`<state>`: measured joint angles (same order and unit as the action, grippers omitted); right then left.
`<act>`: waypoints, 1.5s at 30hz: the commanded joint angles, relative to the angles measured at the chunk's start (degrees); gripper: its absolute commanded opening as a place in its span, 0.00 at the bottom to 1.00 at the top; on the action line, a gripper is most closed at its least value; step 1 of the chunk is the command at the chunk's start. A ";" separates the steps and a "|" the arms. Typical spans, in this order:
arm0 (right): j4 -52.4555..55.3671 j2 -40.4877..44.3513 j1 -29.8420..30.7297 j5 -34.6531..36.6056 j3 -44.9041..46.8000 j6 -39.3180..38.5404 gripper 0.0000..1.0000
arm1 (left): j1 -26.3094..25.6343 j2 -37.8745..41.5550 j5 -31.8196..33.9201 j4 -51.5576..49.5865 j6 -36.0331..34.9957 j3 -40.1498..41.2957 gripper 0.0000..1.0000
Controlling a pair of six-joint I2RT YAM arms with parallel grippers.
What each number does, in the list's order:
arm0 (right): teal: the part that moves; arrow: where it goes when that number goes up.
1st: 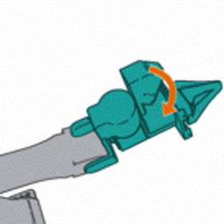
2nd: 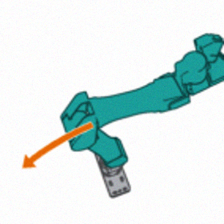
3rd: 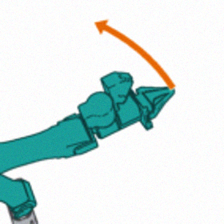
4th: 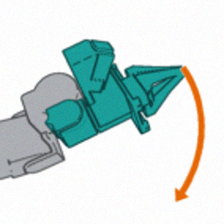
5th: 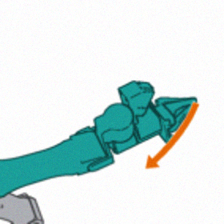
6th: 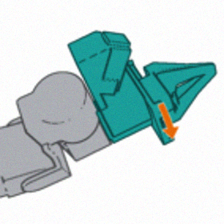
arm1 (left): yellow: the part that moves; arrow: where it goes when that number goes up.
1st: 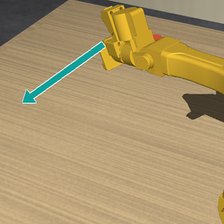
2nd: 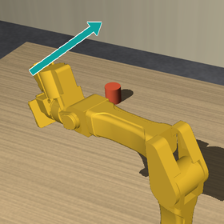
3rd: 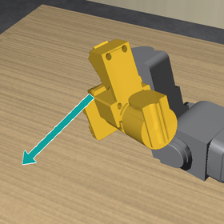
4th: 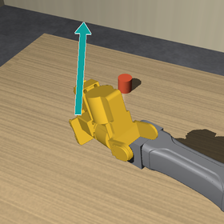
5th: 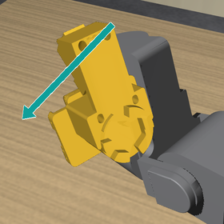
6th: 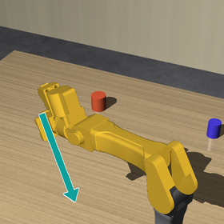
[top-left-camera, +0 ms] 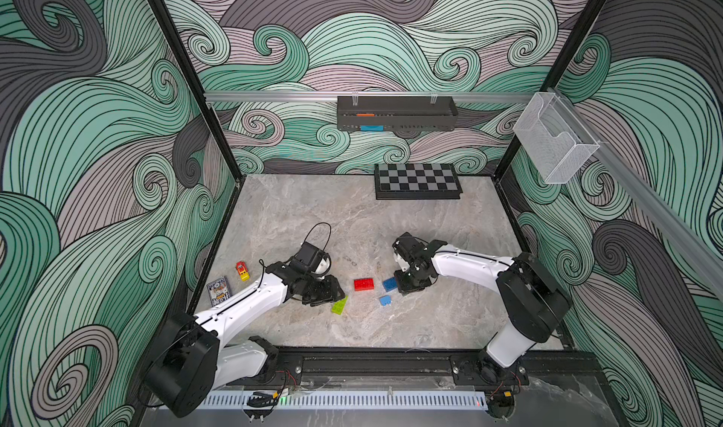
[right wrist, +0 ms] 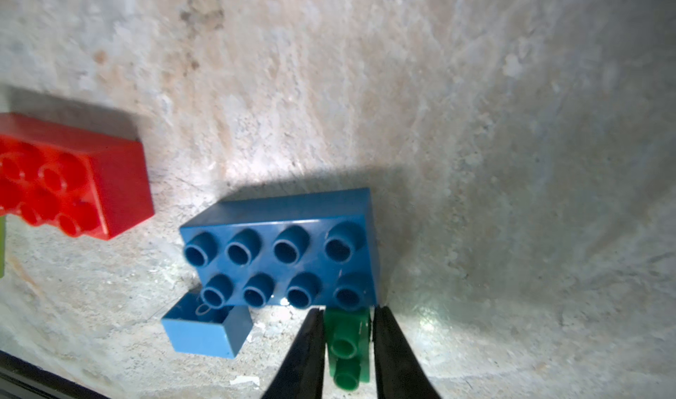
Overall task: Assemble the number 5 with lego
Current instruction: Pick up the lego brick from the center of the board, then assemble the lego brick with the lego brick.
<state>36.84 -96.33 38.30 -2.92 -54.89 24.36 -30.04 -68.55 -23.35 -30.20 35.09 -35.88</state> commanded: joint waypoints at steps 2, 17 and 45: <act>0.97 -0.26 0.22 0.90 -0.60 -1.09 0.22 | -0.22 -0.52 0.41 -0.31 -1.08 -0.74 0.49; 7.45 4.07 -1.06 1.38 -5.34 -5.40 0.16 | -0.24 -1.15 0.06 -0.05 -1.34 -1.10 0.50; 9.34 -5.78 -2.17 0.43 -13.49 -11.24 0.15 | -0.81 -0.70 0.68 -0.68 -1.48 -0.81 0.49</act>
<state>45.30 -101.91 36.34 -1.87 -67.31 13.61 -30.52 -69.47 -23.22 -30.17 34.87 -35.88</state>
